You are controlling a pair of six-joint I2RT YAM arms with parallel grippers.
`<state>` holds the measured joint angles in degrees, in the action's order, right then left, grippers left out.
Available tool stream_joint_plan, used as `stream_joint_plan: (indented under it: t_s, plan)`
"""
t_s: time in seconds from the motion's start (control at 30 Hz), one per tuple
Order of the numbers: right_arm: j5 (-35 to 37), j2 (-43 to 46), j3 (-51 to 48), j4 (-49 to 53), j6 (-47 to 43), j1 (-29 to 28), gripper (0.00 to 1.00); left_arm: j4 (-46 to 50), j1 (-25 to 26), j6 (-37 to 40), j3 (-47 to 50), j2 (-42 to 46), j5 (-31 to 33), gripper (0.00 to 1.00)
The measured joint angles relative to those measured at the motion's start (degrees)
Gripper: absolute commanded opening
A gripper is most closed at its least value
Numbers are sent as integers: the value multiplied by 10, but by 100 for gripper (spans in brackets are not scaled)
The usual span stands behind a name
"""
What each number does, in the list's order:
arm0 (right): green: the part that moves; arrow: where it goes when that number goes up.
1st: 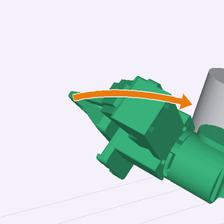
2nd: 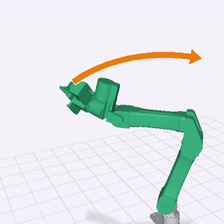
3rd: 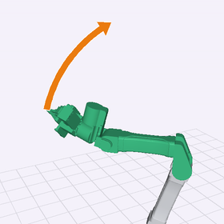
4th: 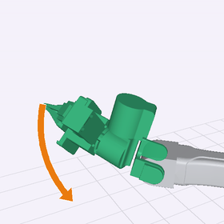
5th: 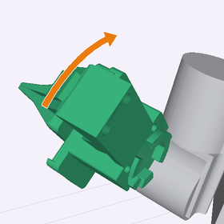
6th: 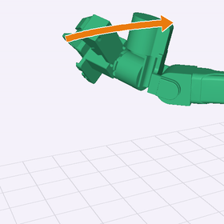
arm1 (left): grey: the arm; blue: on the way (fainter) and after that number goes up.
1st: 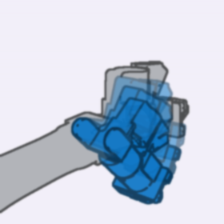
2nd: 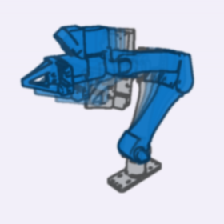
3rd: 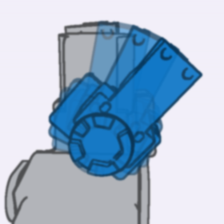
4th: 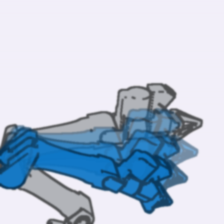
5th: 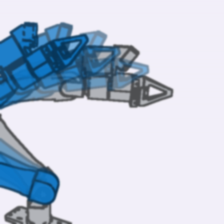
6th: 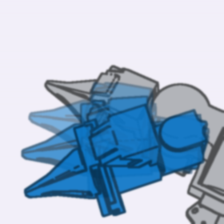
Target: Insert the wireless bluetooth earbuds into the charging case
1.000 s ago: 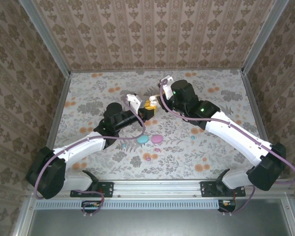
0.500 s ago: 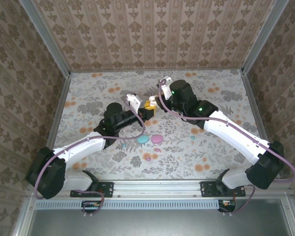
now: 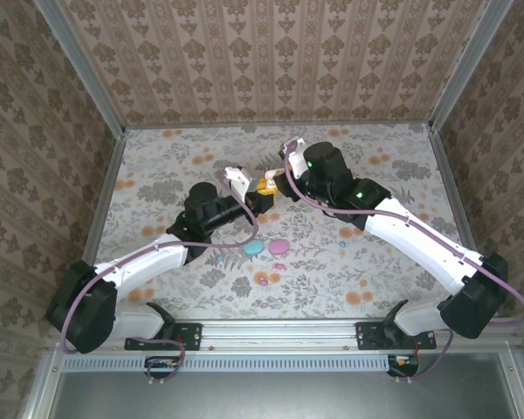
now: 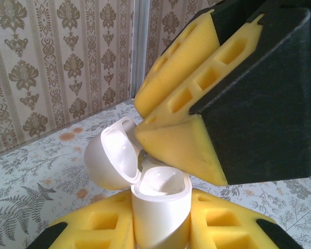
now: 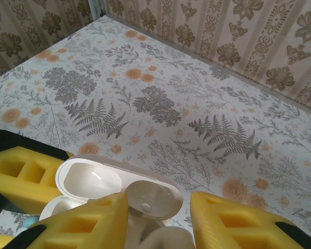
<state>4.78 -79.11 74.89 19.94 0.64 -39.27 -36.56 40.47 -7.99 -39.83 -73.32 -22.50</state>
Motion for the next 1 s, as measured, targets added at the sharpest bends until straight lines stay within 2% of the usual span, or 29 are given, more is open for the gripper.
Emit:
stream_joint_plan:
  t_s: [0.23,0.47,0.57,0.73,0.87,1.0]
  plan:
    - [-26,1,6,14,35,10,47,0,0,0,0,1,0,25]
    - [-76,15,9,25,93,43,46,-3,0,1,0,11,9,25]
    - [-87,36,3,24,132,73,46,-2,0,4,6,22,31,25]
    - [-118,66,-16,38,198,155,44,5,-8,10,33,48,70,25]
    - [-152,7,-14,85,226,178,42,14,-18,17,53,80,99,25]
    - [-223,-116,-14,123,240,168,40,30,-27,29,63,124,130,25]
